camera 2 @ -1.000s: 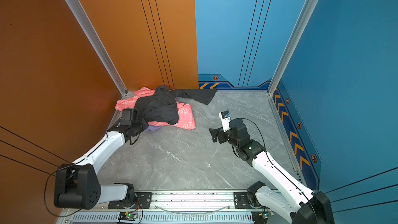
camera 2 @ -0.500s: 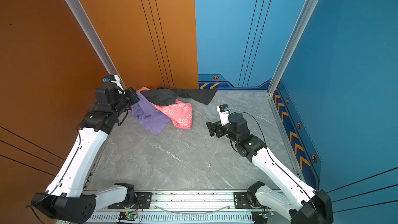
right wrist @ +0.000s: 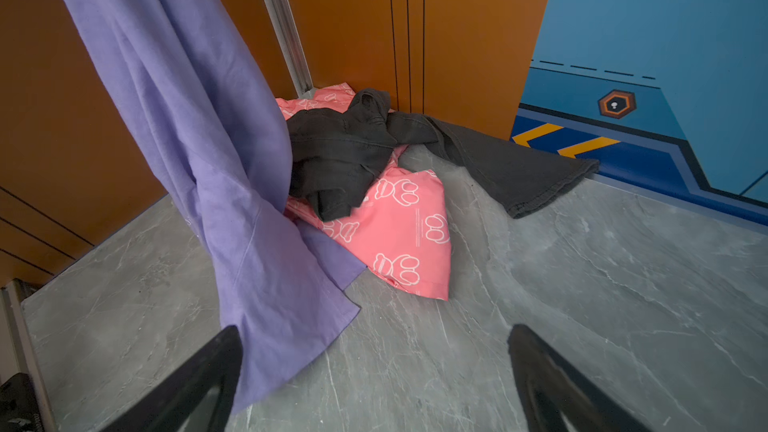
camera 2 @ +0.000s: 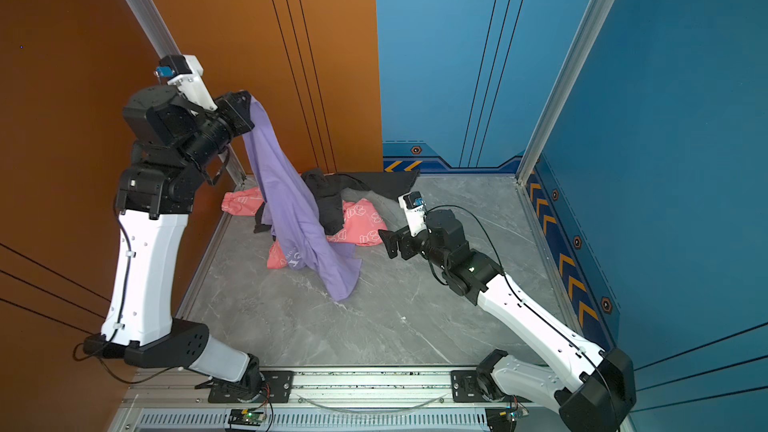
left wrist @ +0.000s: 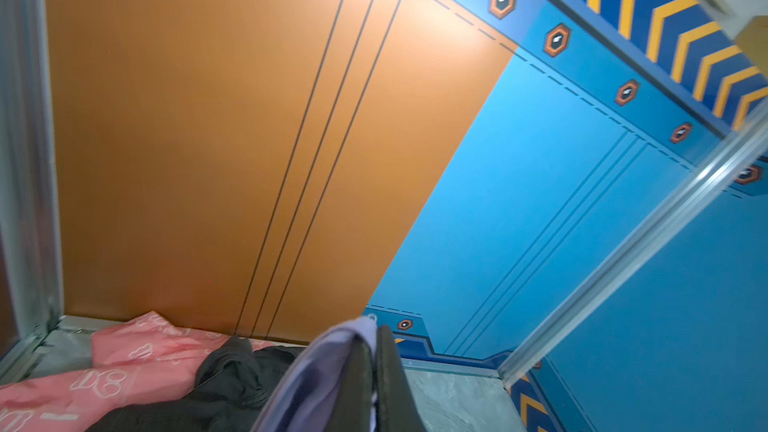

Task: Pick out a specific cloth from the pile
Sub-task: 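Lift the lavender shirt high out of the pile with the left gripper, then bring the shirt toward the right gripper and grasp it with the right gripper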

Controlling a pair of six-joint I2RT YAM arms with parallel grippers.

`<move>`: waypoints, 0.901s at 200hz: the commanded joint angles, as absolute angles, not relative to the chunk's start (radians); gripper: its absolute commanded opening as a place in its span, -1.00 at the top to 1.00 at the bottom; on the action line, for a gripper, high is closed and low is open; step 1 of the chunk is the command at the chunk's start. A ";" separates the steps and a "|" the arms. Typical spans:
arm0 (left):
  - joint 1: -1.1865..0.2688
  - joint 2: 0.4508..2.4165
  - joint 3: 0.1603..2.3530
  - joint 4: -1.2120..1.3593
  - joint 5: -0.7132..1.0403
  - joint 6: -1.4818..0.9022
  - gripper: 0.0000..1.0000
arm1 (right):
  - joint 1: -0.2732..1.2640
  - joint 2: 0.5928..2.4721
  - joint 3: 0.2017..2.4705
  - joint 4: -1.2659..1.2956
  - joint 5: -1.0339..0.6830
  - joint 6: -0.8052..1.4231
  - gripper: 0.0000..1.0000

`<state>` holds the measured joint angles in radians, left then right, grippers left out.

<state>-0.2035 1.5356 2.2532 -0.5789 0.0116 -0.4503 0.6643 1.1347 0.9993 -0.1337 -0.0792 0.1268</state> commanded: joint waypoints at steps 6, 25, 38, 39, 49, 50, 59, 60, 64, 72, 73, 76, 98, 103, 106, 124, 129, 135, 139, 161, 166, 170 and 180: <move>-0.251 1.536 2.288 -0.584 0.174 -0.471 1.00 | 0.729 1.194 1.065 -0.066 -0.109 0.118 -0.98; -0.311 1.530 2.246 -0.583 0.228 -0.468 1.00 | 0.758 1.253 1.103 -0.019 -0.128 0.125 -0.98; -0.363 1.524 2.207 -0.583 0.243 -0.456 1.00 | 0.771 1.297 1.135 0.005 -0.141 0.137 -0.98; -0.366 1.524 2.203 -0.583 0.244 -0.454 1.00 | 0.771 1.300 1.138 0.007 -0.142 0.137 -0.98; -0.409 1.518 2.167 -0.583 0.240 -0.439 1.00 | 0.783 1.332 1.158 0.033 -0.145 0.142 -0.98; -0.413 1.518 2.163 -0.583 0.239 -0.436 1.00 | 0.783 1.335 1.159 0.036 -0.146 0.142 -0.98; -0.449 1.511 2.125 -0.583 0.224 -0.426 1.00 | 0.787 1.360 1.170 0.066 -0.145 0.148 -0.98; -0.453 1.510 2.121 -0.583 0.222 -0.425 1.00 | 0.788 1.364 1.170 0.070 -0.145 0.149 -0.98; -0.468 1.507 2.105 -0.583 0.216 -0.419 1.00 | 0.790 1.375 1.173 0.086 -0.140 0.153 -0.98; -0.492 1.501 2.071 -0.582 0.200 -0.416 1.00 | 0.789 1.400 1.178 0.119 -0.122 0.165 -0.97; -0.495 1.501 2.067 -0.582 0.197 -0.415 1.00 | 0.789 1.403 1.178 0.124 -0.119 0.167 -0.97; -0.501 1.498 2.054 -0.579 0.193 -0.414 1.00 | 0.788 1.414 1.181 0.134 -0.110 0.175 -0.95; -0.538 1.470 1.955 -0.534 0.169 -0.423 1.00 | 0.780 1.484 1.194 0.223 -0.083 0.218 -0.88; -0.540 1.460 1.930 -0.514 0.167 -0.433 1.00 | 0.778 1.504 1.200 0.244 -0.088 0.230 -0.86; -0.543 1.454 1.915 -0.501 0.168 -0.441 1.00 | 0.778 1.514 1.205 0.254 -0.091 0.237 -0.84; -0.545 1.415 1.821 -0.411 0.177 -0.489 1.00 | 0.777 1.572 1.239 0.290 -0.113 0.267 -0.56; -0.544 1.404 1.797 -0.388 0.179 -0.498 1.00 | 0.777 1.587 1.252 0.288 -0.120 0.272 -0.44; -0.543 1.392 1.772 -0.366 0.179 -0.504 1.00 | 0.775 1.600 1.267 0.283 -0.124 0.276 -0.22; -0.543 1.383 1.755 -0.354 0.177 -0.507 1.00 | 0.773 1.605 1.273 0.277 -0.121 0.280 -0.02; -0.529 1.341 1.698 -0.341 0.154 -0.498 0.99 | 0.757 1.591 1.271 0.270 -0.097 0.296 0.84; -0.521 1.330 1.684 -0.341 0.146 -0.496 0.96 | 0.752 1.580 1.266 0.269 -0.089 0.293 0.96; -0.518 1.321 1.672 -0.340 0.142 -0.496 0.94 | 0.747 1.570 1.263 0.268 -0.080 0.290 1.00; -0.507 1.299 1.643 -0.340 0.133 -0.493 0.90 | 0.738 1.544 1.258 0.255 -0.060 0.284 1.00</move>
<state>-0.5327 1.3647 1.6894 -0.4198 0.1715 -0.4908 0.7643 1.6096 1.2385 0.2256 -0.1059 0.2691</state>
